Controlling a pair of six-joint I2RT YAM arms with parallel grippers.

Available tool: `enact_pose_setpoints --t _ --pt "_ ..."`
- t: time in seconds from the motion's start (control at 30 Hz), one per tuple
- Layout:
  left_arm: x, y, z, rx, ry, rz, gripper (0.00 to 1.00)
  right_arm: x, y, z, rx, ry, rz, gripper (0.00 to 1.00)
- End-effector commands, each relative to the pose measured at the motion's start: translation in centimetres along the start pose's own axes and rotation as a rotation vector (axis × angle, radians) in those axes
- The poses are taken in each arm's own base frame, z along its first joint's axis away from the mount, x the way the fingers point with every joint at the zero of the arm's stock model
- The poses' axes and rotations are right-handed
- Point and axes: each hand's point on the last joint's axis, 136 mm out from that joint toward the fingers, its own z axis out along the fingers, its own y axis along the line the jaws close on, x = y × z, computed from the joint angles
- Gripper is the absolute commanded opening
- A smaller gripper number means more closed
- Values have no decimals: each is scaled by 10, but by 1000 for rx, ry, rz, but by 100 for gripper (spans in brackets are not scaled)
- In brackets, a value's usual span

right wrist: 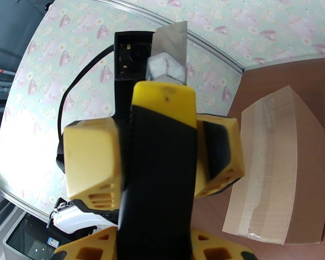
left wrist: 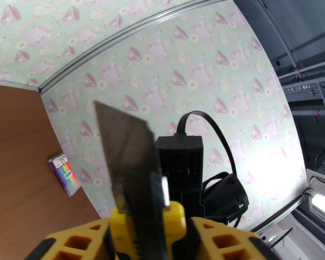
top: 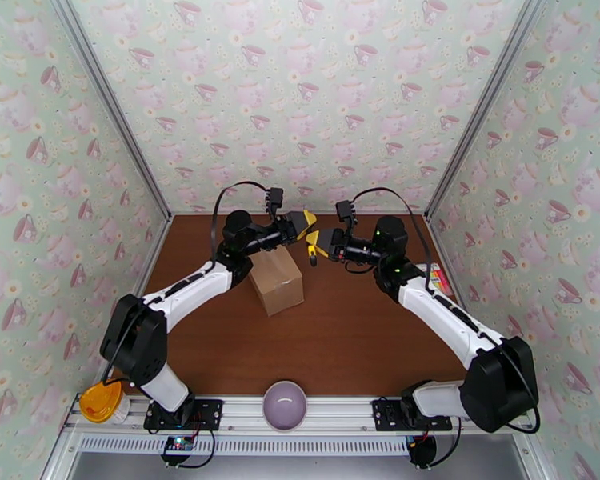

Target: Unpack the express box

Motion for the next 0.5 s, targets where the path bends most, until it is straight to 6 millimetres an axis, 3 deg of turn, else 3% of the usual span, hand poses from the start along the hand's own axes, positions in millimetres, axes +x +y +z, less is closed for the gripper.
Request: enact_pose_setpoints --t 0.0,0.27,0.47 --pt "1 -5 5 12 29 25 41 -2 2 2 -5 9 -13 13" --pt "3 1 6 -21 37 10 27 -1 -7 2 29 5 4 13" --pt "4 6 6 -42 36 -7 14 -1 -15 1 68 -9 6 31"
